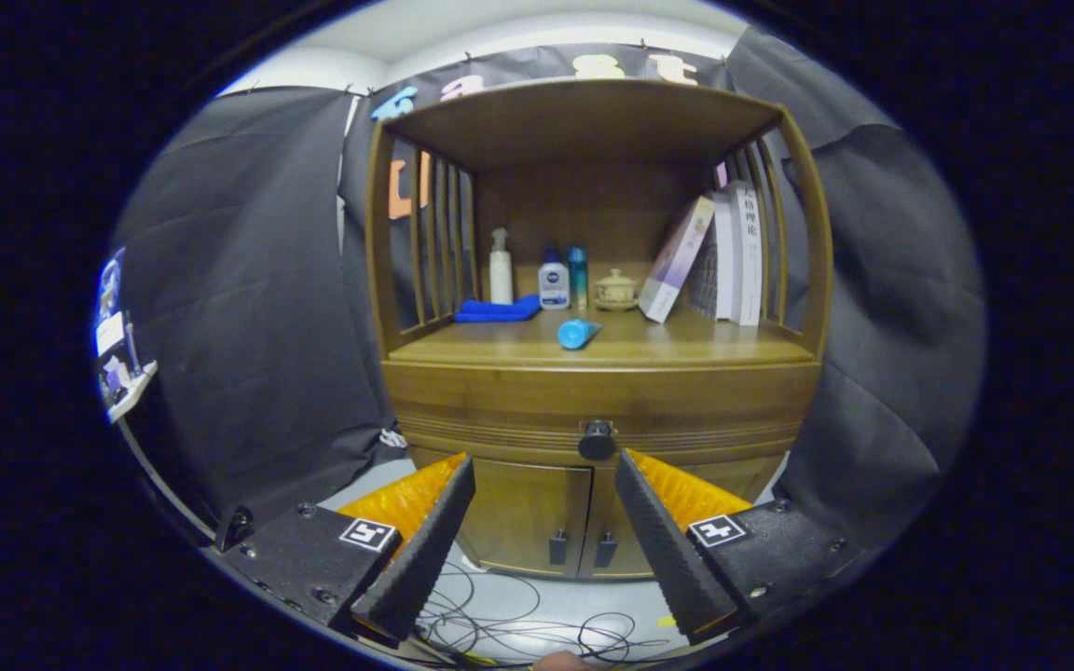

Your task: Pull open the drawer, take out the items inside it, and place them on the countertop above the cabinet.

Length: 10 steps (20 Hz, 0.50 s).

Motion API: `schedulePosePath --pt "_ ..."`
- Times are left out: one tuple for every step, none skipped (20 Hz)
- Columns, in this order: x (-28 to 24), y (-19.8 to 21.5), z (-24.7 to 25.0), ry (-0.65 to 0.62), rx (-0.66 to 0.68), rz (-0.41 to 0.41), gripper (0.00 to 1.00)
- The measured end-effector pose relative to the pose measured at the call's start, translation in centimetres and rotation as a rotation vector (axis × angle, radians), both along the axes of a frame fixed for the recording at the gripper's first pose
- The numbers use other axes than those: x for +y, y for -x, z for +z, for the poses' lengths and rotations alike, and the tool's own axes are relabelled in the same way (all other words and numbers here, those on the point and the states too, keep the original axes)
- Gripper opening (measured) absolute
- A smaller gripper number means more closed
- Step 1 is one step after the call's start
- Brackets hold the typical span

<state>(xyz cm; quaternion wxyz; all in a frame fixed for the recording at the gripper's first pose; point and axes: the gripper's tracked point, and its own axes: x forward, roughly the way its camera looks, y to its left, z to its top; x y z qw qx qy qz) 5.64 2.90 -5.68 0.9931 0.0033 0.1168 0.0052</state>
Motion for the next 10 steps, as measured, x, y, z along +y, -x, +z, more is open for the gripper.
schedulePosePath --pt "0.2 1.2 1.1 0.007 -0.026 0.012 0.99" --pt "0.2 2.5 2.0 0.019 -0.049 0.02 0.99" --pt "0.3 3.7 2.8 0.031 -0.069 0.024 0.99" --pt "0.5 4.9 3.6 0.041 -0.088 0.033 0.99" --pt "0.7 6.2 4.5 0.049 -0.108 0.042 0.99" --pt "0.9 7.6 5.4 0.054 -0.125 0.052 0.99" --pt "1.1 9.1 6.2 0.054 -0.14 0.057 0.99" --pt "1.3 10.3 6.9 0.047 -0.155 0.071 0.99" --pt "1.6 11.4 7.5 0.039 -0.17 0.078 0.99" --pt "1.8 12.6 8.0 0.03 -0.185 0.088 0.99"
